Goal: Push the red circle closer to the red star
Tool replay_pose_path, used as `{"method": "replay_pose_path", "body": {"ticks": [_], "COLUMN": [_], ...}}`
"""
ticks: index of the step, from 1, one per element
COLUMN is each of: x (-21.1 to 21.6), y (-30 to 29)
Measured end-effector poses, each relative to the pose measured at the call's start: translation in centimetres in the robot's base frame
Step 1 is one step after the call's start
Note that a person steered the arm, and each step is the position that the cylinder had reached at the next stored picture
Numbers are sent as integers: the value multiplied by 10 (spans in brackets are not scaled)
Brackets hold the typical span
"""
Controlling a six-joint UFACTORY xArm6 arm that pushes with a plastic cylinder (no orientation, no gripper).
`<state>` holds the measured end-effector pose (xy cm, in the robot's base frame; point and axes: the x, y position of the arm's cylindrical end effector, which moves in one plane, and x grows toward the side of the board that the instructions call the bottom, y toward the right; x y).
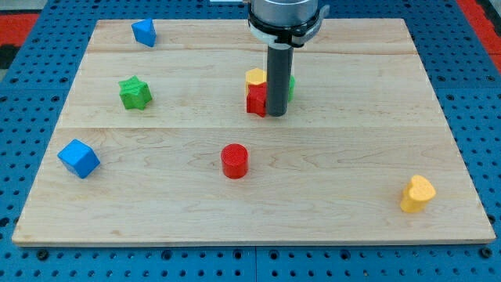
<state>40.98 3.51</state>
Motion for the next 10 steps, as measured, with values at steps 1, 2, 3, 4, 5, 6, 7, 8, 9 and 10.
{"method": "replay_pose_path", "body": {"ticks": [1, 2, 3, 4, 5, 6, 7, 8, 9, 10], "x": [51, 104, 123, 107, 103, 70, 30, 26, 16, 11], "y": [5, 26, -17, -87, -105, -110, -126, -165, -174, -142]}}
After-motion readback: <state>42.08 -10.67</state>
